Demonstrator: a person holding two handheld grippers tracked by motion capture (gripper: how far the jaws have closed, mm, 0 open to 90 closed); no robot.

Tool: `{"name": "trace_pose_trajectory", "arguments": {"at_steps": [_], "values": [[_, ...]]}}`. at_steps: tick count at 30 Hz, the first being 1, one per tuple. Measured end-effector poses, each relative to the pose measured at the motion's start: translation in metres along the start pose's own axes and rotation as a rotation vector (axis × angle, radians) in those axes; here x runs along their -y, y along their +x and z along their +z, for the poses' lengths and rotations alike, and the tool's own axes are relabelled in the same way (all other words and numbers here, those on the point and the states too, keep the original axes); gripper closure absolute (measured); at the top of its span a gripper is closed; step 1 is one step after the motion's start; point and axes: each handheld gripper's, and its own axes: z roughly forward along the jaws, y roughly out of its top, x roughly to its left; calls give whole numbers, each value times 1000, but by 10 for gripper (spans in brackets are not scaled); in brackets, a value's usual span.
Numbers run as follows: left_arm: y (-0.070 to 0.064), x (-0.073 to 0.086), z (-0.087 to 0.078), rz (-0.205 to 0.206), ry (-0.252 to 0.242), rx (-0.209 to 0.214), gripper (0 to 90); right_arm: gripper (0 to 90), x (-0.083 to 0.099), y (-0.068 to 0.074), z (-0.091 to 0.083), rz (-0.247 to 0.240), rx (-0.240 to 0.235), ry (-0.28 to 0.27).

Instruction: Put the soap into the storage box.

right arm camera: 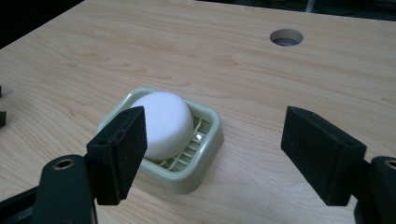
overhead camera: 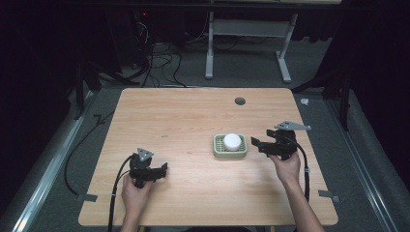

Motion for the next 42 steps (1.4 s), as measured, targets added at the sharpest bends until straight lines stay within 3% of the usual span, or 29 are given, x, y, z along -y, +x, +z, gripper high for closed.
{"name": "trace_pose_trajectory", "arguments": {"at_steps": [22, 42], "values": [[0, 0, 0, 1, 0, -1, 150, 240, 15, -14, -32, 47, 34, -63], [0, 0, 0, 1, 0, -1, 150, 246, 30, -19, -45, 67, 44, -78]]}}
